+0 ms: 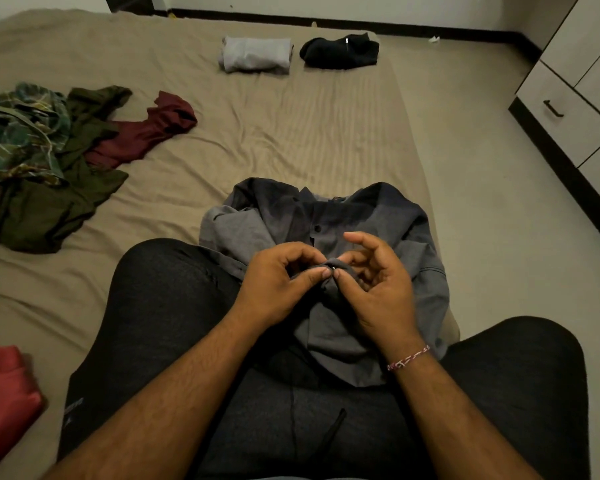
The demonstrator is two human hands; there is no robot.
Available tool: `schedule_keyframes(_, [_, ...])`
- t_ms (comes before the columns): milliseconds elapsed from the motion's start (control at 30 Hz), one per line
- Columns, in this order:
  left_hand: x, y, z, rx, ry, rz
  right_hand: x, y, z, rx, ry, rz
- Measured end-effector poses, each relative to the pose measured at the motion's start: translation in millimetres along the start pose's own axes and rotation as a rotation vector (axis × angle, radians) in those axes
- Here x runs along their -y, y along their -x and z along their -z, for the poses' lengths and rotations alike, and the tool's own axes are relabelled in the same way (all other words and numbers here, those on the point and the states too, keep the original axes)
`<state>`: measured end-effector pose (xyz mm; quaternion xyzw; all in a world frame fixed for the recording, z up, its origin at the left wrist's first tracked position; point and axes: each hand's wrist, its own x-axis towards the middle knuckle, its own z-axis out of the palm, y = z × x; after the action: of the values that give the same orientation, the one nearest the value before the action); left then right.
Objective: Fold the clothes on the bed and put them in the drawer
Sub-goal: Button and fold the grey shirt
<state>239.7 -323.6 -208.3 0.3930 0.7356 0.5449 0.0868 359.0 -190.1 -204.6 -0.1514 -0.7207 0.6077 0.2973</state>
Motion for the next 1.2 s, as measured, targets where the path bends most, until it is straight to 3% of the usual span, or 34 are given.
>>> schedule_keyframes(333, [-3.5, 6.1, -3.7, -0.111, -0.282, -0.192, 1.0, 2.6, -3.0, -0.030, 0.034, 0.051])
schedule_keyframes(533, [-5.5, 11.4, -4.3, -0.207, -0.306, -0.217, 7.7, 6.8, -8.9, -0.031, 0.291, 0.346])
schedule_keyframes(700, [-5.4, 13.2, -4.2, -0.205, -0.269, -0.214, 2.8, 8.2, -10.7, -0.056, 0.377, 0.454])
schedule_keyframes(867, [-2.4, 6.7, -1.9, -0.017, -0.272, -0.278, 4.4, 10.0, -7.2, -0.046, 0.247, 0.291])
schedule_keyframes(1033, [-3.6, 7.7, -1.4, -0.163, -0.289, -0.299, 2.1, 4.3, -5.9, -0.066, 0.093, 0.011])
schedule_keyframes(1200, [-8.2, 5.5, 2.6, -0.312, -0.188, -0.229, -3.0, -0.8, -1.4, -0.021, 0.221, -0.035])
